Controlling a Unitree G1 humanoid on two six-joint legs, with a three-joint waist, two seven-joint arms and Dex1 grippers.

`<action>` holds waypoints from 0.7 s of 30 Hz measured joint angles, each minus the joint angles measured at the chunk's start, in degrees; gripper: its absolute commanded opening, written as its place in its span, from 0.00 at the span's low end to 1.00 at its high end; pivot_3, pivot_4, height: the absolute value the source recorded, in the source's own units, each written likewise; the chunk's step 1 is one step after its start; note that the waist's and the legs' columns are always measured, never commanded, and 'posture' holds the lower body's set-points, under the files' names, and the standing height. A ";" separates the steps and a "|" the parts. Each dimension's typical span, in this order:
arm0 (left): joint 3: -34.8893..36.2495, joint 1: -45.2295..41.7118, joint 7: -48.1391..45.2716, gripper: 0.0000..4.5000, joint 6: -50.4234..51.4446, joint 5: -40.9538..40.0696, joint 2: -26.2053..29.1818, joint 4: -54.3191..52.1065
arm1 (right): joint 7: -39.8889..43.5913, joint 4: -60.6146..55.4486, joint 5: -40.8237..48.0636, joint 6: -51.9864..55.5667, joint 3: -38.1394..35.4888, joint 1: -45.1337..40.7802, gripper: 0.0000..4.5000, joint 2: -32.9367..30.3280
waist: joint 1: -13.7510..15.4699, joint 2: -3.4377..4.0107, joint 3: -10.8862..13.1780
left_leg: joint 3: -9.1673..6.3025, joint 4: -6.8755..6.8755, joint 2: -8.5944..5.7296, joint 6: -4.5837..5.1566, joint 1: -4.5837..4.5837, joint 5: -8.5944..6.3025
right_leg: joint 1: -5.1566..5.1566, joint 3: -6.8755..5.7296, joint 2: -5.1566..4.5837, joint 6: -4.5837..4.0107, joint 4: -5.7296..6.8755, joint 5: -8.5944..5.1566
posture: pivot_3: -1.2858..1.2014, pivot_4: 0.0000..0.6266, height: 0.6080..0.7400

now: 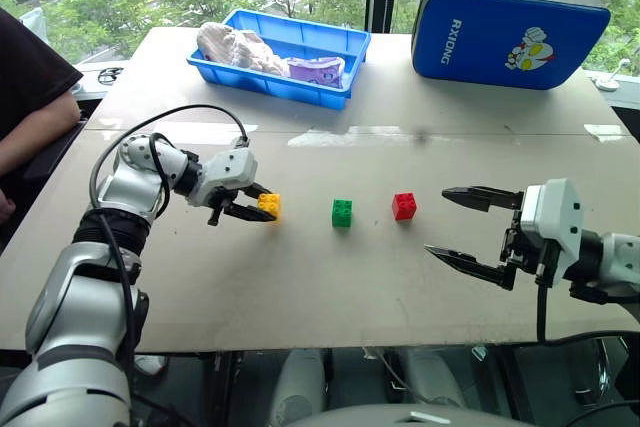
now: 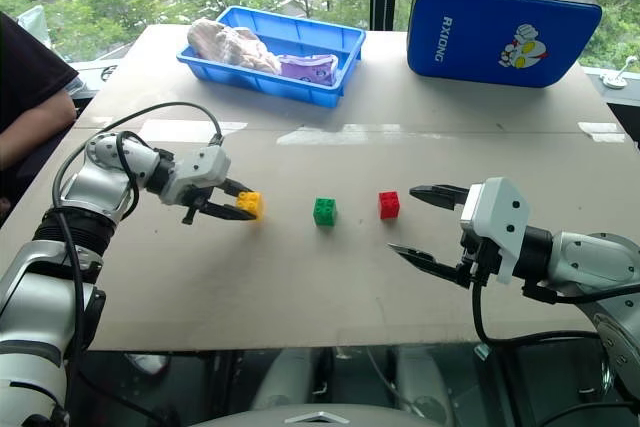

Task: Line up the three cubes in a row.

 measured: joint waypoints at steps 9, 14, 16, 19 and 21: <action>-0.24 0.03 0.00 0.40 -3.19 0.17 -0.83 1.90 | 0.02 0.01 0.24 -0.01 -0.58 0.23 0.85 -0.77 | 0.00 0.00 0.00 | -0.01 0.01 0.02 0.00 0.00 0.00 | 0.00 0.00 0.00 0.00 0.00 0.00 | 0.52 0.24 1.00; -0.03 0.17 -0.01 0.85 -3.07 0.21 -1.02 2.08 | 0.11 0.11 0.30 -0.03 -0.58 0.23 0.85 -0.81 | -0.02 0.00 0.00 | -0.01 0.01 0.01 0.00 0.00 0.00 | 0.00 0.00 0.00 0.00 0.00 0.01 | 0.52 0.24 1.00; 0.34 0.66 0.00 0.98 -2.70 0.05 -0.94 1.43 | 0.17 0.22 0.29 -0.08 -0.57 0.23 0.85 -0.82 | -0.03 0.00 0.00 | -0.01 0.01 0.02 0.00 0.00 0.00 | 0.00 0.00 0.00 0.00 0.01 0.01 | 0.52 0.24 1.00; 1.97 2.54 0.01 0.98 -1.78 -0.08 -0.32 -0.43 | 0.50 0.58 0.18 -0.21 -0.57 0.27 0.85 -0.83 | -0.11 0.00 0.00 | -0.02 0.01 0.04 0.00 0.01 0.00 | 0.00 0.01 0.00 0.00 0.01 0.01 | 0.52 0.24 1.00; 4.46 5.55 0.48 0.98 -0.52 -0.68 0.95 -3.55 | 0.75 0.65 -0.26 -0.30 -0.60 1.50 0.85 -0.90 | -0.16 0.00 0.00 | -0.02 0.01 0.08 0.00 0.01 0.00 | -0.01 0.01 0.00 0.00 0.01 0.00 | 0.52 0.24 1.00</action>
